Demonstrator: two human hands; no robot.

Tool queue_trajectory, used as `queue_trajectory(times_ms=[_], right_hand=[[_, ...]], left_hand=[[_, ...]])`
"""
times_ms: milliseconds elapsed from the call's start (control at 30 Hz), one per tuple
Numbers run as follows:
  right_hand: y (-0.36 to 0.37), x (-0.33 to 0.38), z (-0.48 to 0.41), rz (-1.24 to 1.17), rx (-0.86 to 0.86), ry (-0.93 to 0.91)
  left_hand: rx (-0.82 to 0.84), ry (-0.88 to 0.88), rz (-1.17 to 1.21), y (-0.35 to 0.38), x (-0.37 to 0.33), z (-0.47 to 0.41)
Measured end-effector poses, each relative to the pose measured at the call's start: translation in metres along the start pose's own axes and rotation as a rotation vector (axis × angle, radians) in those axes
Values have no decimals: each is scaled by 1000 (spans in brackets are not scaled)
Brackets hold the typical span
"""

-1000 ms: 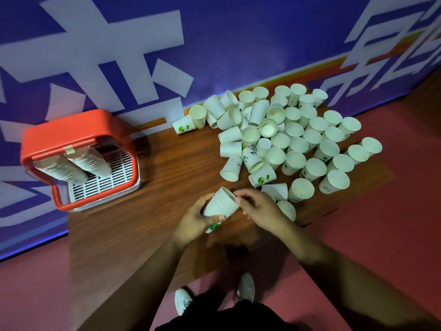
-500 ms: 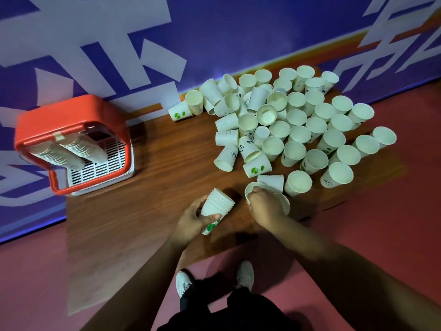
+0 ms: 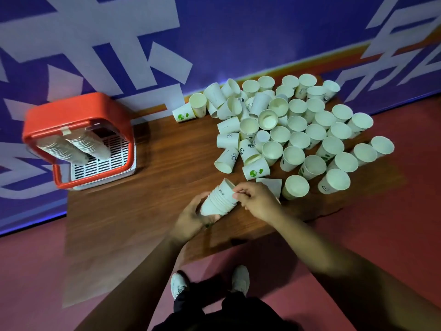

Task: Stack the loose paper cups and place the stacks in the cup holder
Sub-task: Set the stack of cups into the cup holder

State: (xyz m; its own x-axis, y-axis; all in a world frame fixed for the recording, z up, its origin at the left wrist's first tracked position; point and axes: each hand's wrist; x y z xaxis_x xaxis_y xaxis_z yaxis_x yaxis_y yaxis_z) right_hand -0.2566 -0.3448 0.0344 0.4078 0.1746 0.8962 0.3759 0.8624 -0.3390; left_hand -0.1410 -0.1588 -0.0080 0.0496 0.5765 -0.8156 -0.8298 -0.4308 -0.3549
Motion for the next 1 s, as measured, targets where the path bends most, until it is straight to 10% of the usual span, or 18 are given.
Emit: queue_trajectory(times_ms=[233,400,733,1000], right_hand=[[-1,-16,20,-122,-79,61],[-18,-59,32,180,-294,55],[-10,-98,43,624,-173,174],[-16,-52,35,76,-493,-64]], left_hand=[[65,34,34,14,-13,-2],[85,24,-4,16,-13,-3],[139,-8,-100,15,-4,-9],[108,-31,-157,3,11,-18]])
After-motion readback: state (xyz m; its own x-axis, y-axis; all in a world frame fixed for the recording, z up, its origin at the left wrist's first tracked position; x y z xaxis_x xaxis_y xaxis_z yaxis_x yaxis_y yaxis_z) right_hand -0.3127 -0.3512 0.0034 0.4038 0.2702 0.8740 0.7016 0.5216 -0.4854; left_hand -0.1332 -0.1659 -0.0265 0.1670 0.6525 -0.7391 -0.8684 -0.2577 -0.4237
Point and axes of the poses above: each hand's wrist, its own z-axis away from the middle knuckle, its own y-axis out of the palm, x = y × z, and after that the axes turned 11 degrees about -z, right-handed
